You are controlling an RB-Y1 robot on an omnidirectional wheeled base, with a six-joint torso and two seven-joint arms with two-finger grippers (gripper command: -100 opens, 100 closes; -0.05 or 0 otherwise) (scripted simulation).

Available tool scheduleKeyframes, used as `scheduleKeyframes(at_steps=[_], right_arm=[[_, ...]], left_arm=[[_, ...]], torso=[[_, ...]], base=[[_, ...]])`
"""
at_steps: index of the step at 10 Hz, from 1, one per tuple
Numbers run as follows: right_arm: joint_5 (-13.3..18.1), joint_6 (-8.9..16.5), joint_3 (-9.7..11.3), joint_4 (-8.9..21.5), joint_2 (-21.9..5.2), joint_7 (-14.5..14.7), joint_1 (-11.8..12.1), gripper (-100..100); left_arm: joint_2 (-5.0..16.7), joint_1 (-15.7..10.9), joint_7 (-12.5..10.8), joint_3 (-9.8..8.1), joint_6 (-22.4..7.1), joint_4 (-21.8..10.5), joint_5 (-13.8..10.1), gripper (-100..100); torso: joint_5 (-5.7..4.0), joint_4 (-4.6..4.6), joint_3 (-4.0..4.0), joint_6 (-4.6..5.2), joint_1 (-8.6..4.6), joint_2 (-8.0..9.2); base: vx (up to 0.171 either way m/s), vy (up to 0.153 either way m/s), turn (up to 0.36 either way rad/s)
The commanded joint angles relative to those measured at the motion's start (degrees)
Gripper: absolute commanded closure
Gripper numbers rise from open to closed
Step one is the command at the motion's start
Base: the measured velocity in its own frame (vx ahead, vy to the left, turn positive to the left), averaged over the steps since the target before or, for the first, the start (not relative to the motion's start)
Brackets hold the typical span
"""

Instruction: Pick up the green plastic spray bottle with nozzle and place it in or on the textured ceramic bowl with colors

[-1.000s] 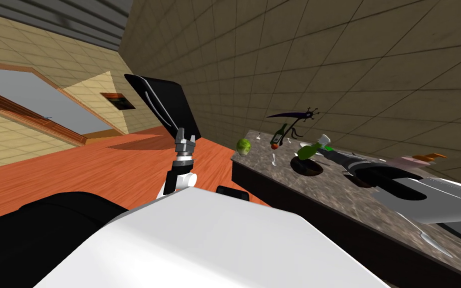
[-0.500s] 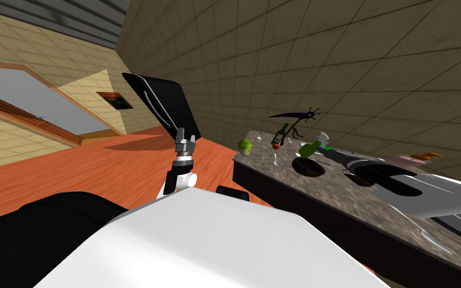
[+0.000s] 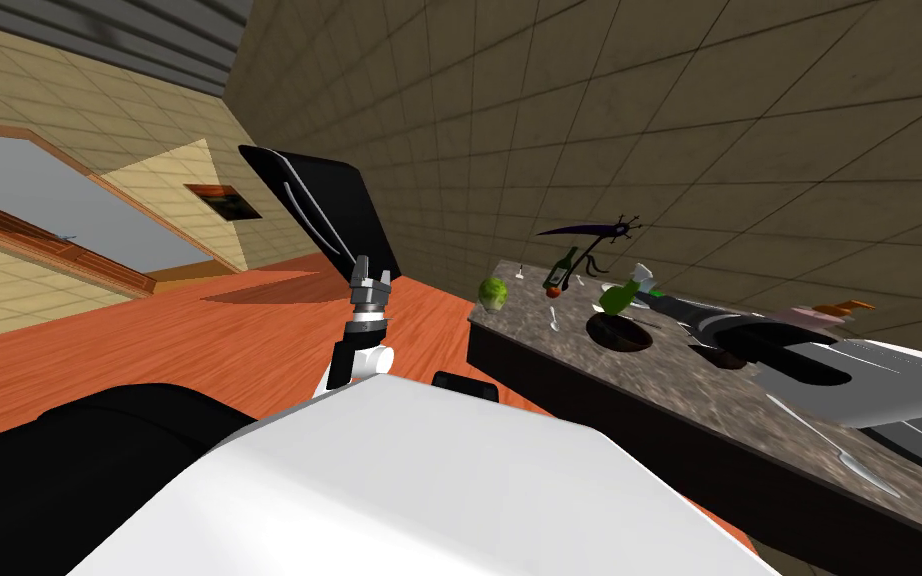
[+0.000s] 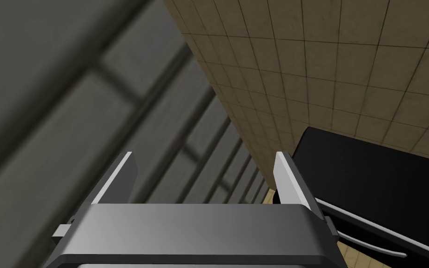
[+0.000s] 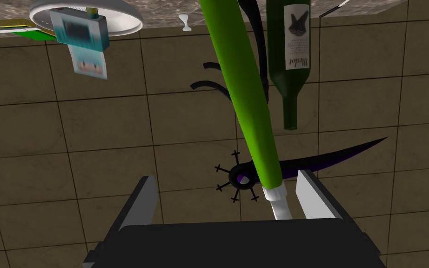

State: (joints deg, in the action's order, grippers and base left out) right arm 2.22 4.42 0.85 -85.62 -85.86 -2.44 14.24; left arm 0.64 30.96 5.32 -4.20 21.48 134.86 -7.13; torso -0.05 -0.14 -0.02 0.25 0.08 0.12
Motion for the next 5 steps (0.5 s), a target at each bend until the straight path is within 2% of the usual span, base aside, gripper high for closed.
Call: scheduleKeyframes(at_steps=[1,2,3,4,5], right_arm=[[0.0,-0.7,1.6,1.9,-0.2,-0.2,-1.9,-100],[0.3,-3.4,4.2,4.1,-1.6,-1.7,-4.4,-100],[0.3,-4.0,5.8,5.9,-1.6,-1.7,-6.3,-100],[0.3,-4.0,5.8,6.5,-1.6,-1.7,-6.3,-100],[0.5,-6.6,7.9,8.4,-3.0,-3.1,-8.4,-100]], left_arm=[[0.0,0.0,0.0,0.0,0.0,0.0,0.0,0],[0.0,0.0,0.0,0.0,0.0,0.0,0.0,0],[0.0,0.0,0.0,0.0,0.0,0.0,0.0,0],[0.0,0.0,0.0,0.0,0.0,0.0,0.0,0],[0.0,0.0,0.0,0.0,0.0,0.0,0.0,0]], torso=[[0.0,0.0,0.0,0.0,0.0,0.0],[-0.02,0.0,0.01,-0.01,-0.08,0.01],[-0.01,0.01,0.02,0.01,-0.01,0.04],[0.01,0.01,0.02,0.0,0.03,0.03],[-0.01,0.01,0.01,0.0,-0.06,0.02]], base=[[-0.005,0.028,0.0],[-0.012,0.054,-0.044],[-0.005,0.065,-0.035],[0.001,0.033,0.002],[-0.006,0.053,-0.043]])
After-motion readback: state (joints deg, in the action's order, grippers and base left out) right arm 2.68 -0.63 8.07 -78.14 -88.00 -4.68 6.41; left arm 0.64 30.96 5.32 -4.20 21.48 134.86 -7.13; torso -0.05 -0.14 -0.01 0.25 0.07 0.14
